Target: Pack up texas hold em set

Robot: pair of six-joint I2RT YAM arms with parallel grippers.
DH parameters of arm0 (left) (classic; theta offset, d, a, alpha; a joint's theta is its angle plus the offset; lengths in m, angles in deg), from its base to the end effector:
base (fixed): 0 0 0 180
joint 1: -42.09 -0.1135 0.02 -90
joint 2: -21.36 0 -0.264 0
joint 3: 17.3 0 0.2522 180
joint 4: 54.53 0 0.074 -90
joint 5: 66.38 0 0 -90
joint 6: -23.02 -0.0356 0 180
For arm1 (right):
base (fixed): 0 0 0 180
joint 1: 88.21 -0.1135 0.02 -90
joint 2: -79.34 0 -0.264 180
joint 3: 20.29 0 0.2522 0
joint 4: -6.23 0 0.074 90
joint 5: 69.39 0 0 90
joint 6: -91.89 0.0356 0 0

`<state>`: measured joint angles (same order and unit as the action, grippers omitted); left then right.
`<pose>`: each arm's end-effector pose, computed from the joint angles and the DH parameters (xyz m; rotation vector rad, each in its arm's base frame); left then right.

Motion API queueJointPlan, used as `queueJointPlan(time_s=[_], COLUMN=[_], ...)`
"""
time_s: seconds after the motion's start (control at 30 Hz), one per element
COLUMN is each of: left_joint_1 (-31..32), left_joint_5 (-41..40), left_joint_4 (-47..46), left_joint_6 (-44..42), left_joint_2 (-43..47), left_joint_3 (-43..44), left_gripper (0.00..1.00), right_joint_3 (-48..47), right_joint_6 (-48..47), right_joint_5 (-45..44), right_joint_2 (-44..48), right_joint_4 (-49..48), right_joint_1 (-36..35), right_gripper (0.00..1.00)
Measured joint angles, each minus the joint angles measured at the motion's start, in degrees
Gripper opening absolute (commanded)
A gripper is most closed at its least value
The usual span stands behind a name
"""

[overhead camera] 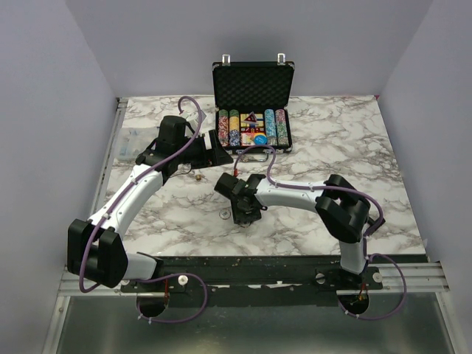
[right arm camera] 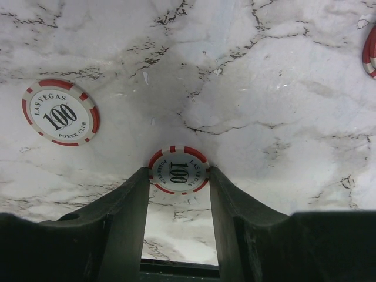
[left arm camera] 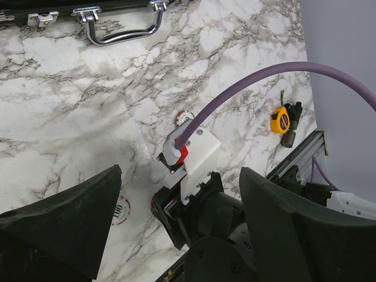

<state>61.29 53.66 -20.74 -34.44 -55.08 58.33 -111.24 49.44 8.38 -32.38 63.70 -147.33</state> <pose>0.2742 -0.1144 0.3071 0.0539 2.2874 -1.0660 0.1993 0.3186 0.1628 -0.2558 2.8369 0.0531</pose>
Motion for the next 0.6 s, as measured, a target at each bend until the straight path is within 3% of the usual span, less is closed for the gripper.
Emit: queueJointPlan(time_s=[0.6], left_joint_1=[0.1], left_joint_5=[0.0], left_joint_4=[0.0], left_joint_6=[0.0], left_joint_2=[0.0], left_joint_3=[0.0], left_gripper=[0.81], right_joint_3=[0.0], right_joint_6=[-0.7], right_joint_5=[-5.4], right_joint_2=[3.3], right_joint_4=[2.3], right_joint_1=[5.7], right_gripper=[0.45])
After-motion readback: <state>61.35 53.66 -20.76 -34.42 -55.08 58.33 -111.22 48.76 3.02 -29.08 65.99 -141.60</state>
